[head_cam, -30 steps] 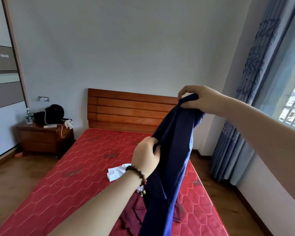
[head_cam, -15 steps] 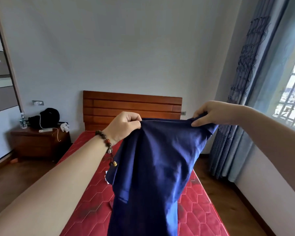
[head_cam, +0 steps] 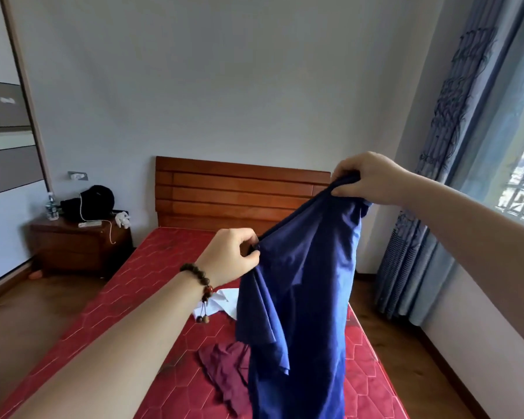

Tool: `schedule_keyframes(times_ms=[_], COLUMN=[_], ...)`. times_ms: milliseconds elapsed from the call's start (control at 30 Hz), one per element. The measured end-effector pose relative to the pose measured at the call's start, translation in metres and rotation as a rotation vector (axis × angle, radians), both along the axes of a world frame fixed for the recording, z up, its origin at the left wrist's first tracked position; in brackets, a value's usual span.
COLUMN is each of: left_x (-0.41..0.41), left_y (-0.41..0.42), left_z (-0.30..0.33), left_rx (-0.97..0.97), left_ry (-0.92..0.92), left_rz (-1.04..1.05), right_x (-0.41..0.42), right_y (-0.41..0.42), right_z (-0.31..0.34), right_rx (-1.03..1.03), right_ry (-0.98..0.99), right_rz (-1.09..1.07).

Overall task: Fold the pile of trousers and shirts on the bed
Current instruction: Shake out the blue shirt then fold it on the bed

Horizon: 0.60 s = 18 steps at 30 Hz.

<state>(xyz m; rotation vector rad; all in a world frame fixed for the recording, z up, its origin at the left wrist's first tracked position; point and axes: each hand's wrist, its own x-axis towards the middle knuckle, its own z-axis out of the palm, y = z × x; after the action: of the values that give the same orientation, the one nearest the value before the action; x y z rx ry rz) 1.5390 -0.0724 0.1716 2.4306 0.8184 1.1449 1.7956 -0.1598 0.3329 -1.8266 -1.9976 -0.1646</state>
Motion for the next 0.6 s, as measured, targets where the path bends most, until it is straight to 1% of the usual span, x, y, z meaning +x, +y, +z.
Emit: schedule_keyframes(times_ms=[167, 367, 500, 600], left_x=[0.026, 0.059, 0.069, 0.074], left_y=[-0.015, -0.022, -0.019, -0.019], left_z=[-0.031, -0.056, -0.076, -0.086], left_rx=[-0.056, -0.123, -0.158, -0.147], left_ry=[-0.033, 0.082, 0.181, 0.202], left_rz=[0.033, -0.004, -0.004, -0.019], right_x=[-0.013, -0.006, 0.006, 0.016], right_y=[0.002, -0.001, -0.009, -0.015], right_z=[0.009, 0.015, 0.019, 0.020], right_rx=[-0.005, 0.012, 0.053, 0.088], right_ry=[-0.035, -0.041, -0.004, 0.046], right_rz=[0.018, -0.031, -0.064, -0.099])
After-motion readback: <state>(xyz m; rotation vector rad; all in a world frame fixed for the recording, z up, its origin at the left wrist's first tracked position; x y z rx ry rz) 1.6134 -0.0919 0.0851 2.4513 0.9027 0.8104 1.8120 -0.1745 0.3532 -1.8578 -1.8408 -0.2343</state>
